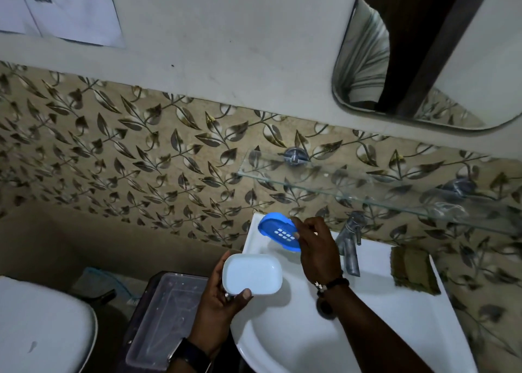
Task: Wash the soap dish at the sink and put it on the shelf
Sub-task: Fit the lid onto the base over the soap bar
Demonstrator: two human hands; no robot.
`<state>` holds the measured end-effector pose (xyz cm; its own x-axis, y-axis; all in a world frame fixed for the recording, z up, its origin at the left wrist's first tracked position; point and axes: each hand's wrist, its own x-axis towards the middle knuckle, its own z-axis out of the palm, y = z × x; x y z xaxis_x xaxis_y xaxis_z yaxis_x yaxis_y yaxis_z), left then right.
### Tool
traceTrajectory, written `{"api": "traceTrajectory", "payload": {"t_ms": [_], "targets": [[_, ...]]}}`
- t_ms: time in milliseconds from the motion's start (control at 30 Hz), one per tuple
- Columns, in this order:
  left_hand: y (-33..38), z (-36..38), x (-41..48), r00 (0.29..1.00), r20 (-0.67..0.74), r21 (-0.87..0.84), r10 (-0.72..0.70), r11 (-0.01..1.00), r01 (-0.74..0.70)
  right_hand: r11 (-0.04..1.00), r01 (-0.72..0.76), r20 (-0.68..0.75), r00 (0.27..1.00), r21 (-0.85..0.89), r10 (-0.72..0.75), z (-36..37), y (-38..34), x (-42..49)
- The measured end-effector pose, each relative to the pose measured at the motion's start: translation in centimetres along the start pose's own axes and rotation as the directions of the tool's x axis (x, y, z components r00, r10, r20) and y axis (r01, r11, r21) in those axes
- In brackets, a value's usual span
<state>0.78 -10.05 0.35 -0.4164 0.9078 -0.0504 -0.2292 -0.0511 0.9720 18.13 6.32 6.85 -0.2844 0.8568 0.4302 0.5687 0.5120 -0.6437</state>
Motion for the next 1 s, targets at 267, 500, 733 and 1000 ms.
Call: {"api": "traceTrajectory", "payload": {"t_ms": [267, 500, 733, 1000], "targets": [[2.1, 3.8, 0.1, 0.995, 0.09, -0.05, 0.037, 0.998, -0.032, 0.972, 0.224, 0.017, 0.974, 0.075, -0.226, -9.5, -3.5, -1.2], [3.7, 6.3, 0.5, 0.969, 0.223, 0.006, 0.104, 0.994, -0.108, 0.968, 0.225, 0.117, 0.964, 0.113, -0.238, -12.0, -4.3, -2.2], [4.6, 7.9, -0.4, 0.942, 0.315, 0.051, 0.117, 0.989, -0.14, 0.972, 0.218, 0.118, 0.967, 0.083, -0.227, -12.8, -4.8, -2.8], [5.1, 8.3, -1.0, 0.92, 0.367, 0.028, 0.138, 0.987, -0.159, 0.992, 0.107, 0.162, 0.98, 0.071, -0.118, -13.1, -5.2, -3.6]]}}
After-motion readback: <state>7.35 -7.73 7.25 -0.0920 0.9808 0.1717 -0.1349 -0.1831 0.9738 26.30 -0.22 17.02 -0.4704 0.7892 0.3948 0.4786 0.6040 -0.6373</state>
